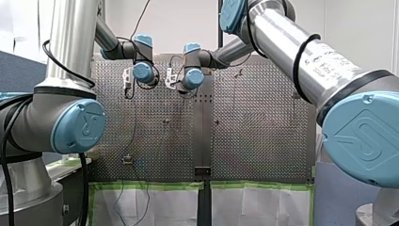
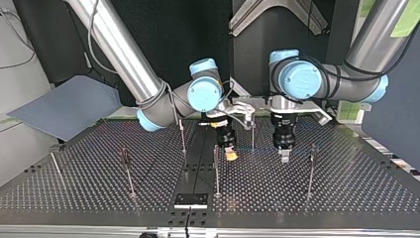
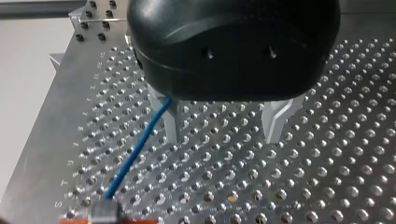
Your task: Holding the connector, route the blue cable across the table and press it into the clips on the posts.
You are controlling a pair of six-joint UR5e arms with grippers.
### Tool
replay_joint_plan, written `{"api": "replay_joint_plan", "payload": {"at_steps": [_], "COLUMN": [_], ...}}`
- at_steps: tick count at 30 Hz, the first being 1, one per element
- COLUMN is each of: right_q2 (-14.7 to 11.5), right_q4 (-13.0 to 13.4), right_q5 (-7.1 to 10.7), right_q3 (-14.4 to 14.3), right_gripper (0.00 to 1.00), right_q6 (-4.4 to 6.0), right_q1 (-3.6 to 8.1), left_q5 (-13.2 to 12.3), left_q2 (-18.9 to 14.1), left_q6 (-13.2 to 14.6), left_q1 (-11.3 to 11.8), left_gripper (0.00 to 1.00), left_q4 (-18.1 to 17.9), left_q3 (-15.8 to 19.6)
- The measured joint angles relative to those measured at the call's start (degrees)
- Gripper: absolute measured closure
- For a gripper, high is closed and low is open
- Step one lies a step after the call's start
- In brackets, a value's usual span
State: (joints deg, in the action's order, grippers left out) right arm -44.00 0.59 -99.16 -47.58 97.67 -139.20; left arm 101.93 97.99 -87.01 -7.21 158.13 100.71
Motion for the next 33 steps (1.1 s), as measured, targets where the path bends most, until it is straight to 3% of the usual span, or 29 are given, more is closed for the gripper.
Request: {"api": "replay_joint_plan", "payload": {"at_steps": [1,3,4,5,6,19,24,33], "right_q2": [0.0,0.0,0.0,0.0,0.0,0.0,-0.1,-0.2], "right_q4": [0.0,-0.1,-0.1,-0.1,-0.1,-0.7,-1.0,-1.1], "right_q5": [0.00,0.01,0.00,0.00,0.02,0.06,0.02,0.02], "right_q3": [0.0,0.0,0.0,0.0,0.0,-1.0,-2.8,-7.1], "right_gripper": [1.00,1.00,1.00,1.00,1.00,1.00,1.00,1.00], "right_q6": [0.00,0.00,0.00,0.00,0.00,0.00,-0.04,-0.61], "right_q1": [0.01,0.01,0.02,0.02,0.03,0.25,0.55,0.94], "left_q5": [0.4,0.8,1.1,1.3,1.6,3.2,4.2,4.4], "left_q2": [0.0,0.0,0.0,0.0,0.0,0.0,-0.2,-0.2], "left_q6": [-0.1,-0.1,-0.1,-0.1,-0.1,-0.7,-0.8,-2.8], "left_q1": [0.0,0.0,0.0,0.0,0.0,-0.2,-0.6,-1.3], "left_gripper": [0.59,0.88,0.88,0.98,1.00,1.00,1.00,1.00], "left_q4": [0.0,0.0,0.0,0.0,0.1,0.5,0.0,-3.9], "left_q3": [0.0,0.0,0.0,0.0,0.0,1.6,3.9,8.2]}}
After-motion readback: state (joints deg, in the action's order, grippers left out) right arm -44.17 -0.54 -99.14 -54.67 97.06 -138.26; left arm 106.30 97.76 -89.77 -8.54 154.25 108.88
